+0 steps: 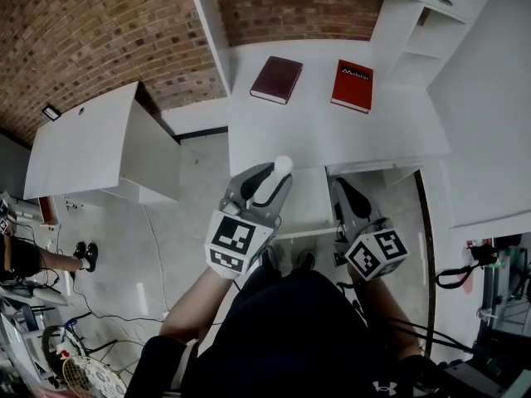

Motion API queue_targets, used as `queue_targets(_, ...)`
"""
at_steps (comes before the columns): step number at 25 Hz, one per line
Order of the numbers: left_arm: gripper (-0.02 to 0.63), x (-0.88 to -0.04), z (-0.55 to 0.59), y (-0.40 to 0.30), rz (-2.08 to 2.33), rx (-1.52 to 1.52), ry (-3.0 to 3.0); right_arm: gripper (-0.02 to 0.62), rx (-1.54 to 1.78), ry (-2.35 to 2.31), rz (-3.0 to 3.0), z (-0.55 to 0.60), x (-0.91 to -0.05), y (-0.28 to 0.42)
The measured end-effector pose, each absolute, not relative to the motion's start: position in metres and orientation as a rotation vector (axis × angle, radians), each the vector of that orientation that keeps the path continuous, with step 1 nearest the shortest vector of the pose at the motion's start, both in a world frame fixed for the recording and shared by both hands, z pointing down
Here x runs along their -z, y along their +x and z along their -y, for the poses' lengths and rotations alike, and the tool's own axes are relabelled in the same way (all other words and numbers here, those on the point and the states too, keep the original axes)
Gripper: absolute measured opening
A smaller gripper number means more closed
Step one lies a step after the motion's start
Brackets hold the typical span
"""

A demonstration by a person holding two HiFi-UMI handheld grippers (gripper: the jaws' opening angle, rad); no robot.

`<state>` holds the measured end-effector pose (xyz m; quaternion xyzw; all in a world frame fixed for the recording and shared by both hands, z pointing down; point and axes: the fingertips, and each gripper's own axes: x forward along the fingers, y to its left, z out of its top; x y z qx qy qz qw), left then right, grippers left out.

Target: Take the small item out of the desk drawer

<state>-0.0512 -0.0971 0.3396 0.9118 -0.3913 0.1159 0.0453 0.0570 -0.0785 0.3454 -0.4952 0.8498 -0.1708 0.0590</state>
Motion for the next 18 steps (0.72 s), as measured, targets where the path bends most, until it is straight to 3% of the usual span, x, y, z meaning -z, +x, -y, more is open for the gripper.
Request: queue_targets(18,0.138,-0.280,0.105,-0.051,1.351,-0.281,2.957,0.003,0.256,-1.501,-2.594,0.097,-0.298,0.061)
